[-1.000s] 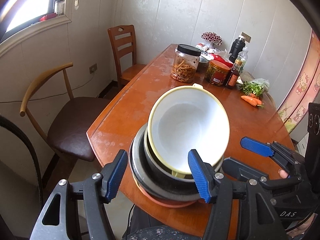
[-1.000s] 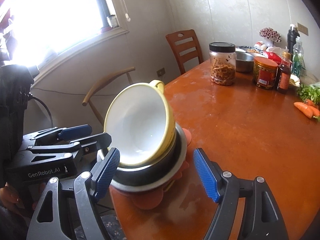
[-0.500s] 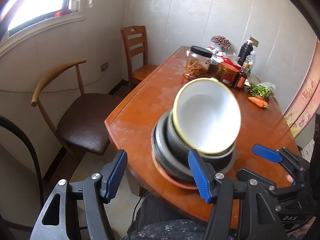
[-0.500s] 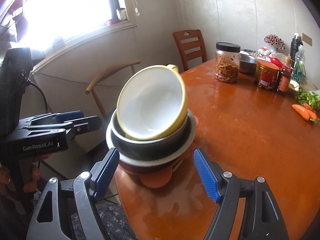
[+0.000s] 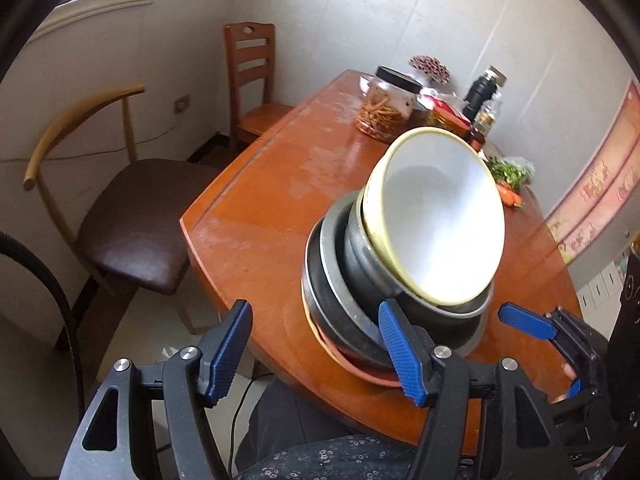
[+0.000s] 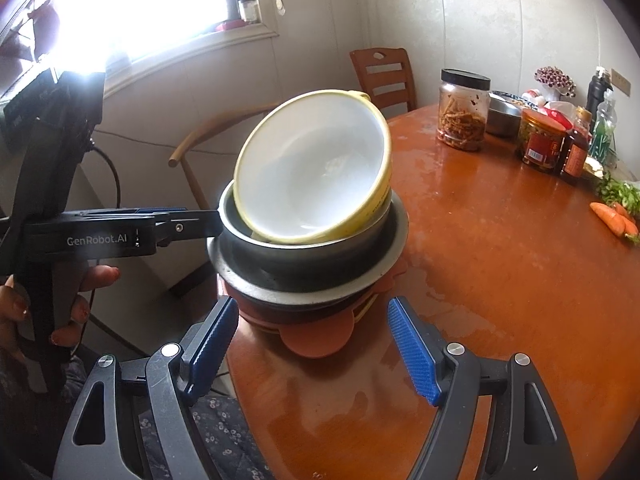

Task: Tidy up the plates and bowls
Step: 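Lower the nested basin stack onto the steel pans on the orange plate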

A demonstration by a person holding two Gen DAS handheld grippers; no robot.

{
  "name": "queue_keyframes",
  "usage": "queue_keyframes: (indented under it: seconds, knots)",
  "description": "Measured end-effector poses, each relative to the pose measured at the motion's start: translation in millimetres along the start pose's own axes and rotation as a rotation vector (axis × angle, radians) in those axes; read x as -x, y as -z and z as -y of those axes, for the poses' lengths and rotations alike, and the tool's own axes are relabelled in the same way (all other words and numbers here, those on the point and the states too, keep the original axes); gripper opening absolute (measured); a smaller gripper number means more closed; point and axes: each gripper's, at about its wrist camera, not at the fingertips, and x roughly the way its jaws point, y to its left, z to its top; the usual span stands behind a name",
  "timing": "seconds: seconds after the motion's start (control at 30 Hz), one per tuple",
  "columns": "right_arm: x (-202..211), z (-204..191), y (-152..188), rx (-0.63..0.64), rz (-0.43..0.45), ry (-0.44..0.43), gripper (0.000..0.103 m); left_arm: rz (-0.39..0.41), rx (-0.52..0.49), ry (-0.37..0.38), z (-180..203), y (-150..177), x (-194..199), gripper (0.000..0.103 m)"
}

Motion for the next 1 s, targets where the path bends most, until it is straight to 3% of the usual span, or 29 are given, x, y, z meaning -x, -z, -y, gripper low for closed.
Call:
queue_keyframes:
  seconds: [0.37,0.57,1.0]
  knots:
    - [-24,7,-7,0.008,-0.032,-0.006,0.079,-0.047,-0.053,0.098,-7,-21,-23,0.066]
    - [-34,18,-8,-0.011,-0.046,-0.003,0.079,-0.065,-0.144,0.114,17,-35,-39,0.066]
    - [-27,66,-3,-0.025,-0.002,0.122,0.079,-0.119,-0.272,0.193,82,-62,-80,0.066]
